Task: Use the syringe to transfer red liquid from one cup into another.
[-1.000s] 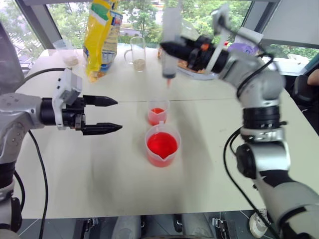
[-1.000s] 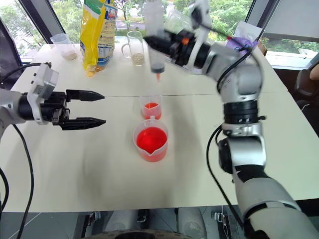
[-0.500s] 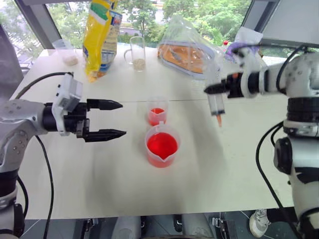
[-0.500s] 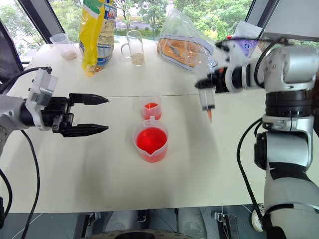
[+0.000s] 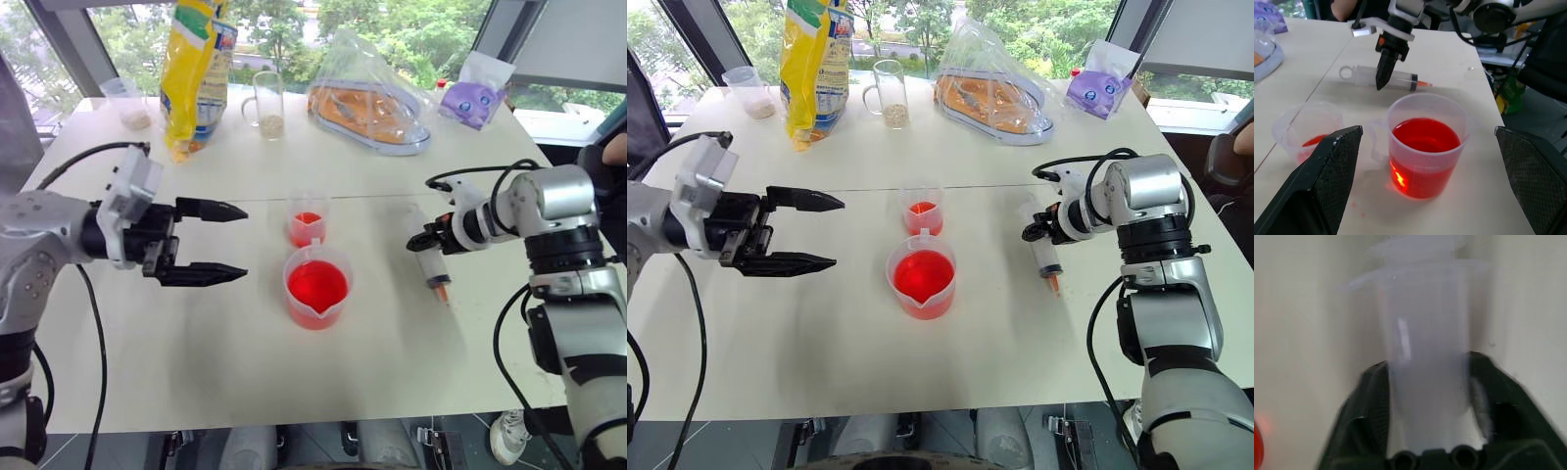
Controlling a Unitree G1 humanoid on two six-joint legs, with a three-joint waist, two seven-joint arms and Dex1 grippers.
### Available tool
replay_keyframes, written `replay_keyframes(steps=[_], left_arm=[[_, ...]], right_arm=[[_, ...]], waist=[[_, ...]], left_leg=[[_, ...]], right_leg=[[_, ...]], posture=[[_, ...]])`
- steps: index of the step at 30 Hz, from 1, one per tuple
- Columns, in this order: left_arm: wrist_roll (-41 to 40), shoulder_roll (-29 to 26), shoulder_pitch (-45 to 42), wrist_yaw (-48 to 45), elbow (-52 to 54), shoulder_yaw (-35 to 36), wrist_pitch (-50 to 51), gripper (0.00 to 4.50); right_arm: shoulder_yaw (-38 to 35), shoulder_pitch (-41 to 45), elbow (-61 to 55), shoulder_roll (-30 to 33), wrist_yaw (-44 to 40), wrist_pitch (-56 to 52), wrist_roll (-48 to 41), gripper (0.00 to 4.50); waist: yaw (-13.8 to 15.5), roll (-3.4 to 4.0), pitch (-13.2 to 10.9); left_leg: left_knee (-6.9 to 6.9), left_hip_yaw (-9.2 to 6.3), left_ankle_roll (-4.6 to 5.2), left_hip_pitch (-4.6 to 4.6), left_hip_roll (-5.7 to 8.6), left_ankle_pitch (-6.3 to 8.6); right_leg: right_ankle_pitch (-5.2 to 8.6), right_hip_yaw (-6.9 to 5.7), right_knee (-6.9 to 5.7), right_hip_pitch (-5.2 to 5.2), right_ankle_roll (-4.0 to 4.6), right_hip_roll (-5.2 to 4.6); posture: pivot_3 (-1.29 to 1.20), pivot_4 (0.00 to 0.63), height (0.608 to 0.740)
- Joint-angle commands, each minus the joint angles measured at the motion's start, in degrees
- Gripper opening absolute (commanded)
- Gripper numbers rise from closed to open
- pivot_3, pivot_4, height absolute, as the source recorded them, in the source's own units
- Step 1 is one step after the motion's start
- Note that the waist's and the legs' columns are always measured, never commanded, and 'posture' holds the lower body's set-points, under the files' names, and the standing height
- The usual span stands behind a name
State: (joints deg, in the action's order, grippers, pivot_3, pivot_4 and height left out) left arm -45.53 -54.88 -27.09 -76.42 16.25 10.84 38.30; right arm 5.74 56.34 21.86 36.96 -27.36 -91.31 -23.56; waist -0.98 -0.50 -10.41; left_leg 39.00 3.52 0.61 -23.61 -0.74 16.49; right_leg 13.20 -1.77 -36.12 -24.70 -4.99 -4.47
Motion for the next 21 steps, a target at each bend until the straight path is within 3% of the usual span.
replay_keyframes(steps=[1,2,10,17,21], left_arm=[[-0.9,-0.6,-0.5,0.5,0.4,0.9,0.4,4.5],[-1.1,-0.7,-0.3,0.8,0.5,1.0,0.8,4.5],[-2.5,-2.7,2.0,1.9,1.6,3.2,3.0,4.5],[-2.6,-4.1,4.0,2.5,2.0,4.9,3.1,4.5],[-3.4,-4.5,5.1,3.5,2.4,6.1,4.2,4.5]], right_arm=[[-1.9,0.3,-2.4,0.2,0.1,-0.2,0.1,4.2],[-2.1,0.2,-3.6,0.5,-0.1,-0.5,-0.2,4.48],[-1.1,-2.6,-26.1,12.3,-10.8,0.9,-9.0,4.48],[-7.3,-9.7,-40.9,23.6,-24.8,11.6,-17.0,4.48],[-10.4,-16.8,-43.8,30.2,-31.5,21.2,-16.6,4.48]], waist=[[0.0,0.0,0.0],[0.0,0.0,0.0],[0.2,0.0,0.0],[0.2,-0.02,0.0],[0.3,-0.03,0.0]], left_leg=[[0.0,0.0,0.0,0.0,0.0,0.0],[0.0,-0.01,0.0,0.0,0.0,0.0],[0.01,-0.04,0.06,-0.02,0.0,0.04],[0.02,-0.04,0.06,0.0,-0.01,0.05],[0.05,-0.04,0.06,0.01,-0.02,0.05]], right_leg=[[0.0,0.0,0.0,0.0,0.0,0.0],[0.0,0.0,0.0,0.01,-0.01,0.0],[0.03,-0.01,0.03,0.0,-0.05,0.0],[0.05,0.0,0.04,0.02,-0.06,-0.01],[0.06,-0.01,0.05,0.04,-0.07,-0.01]], posture=[[0.0,0.15,0.74],[0.0,0.15,0.74],[0.0,0.15,0.74],[0.0,0.15,0.74],[0.0,0.15,0.74]])
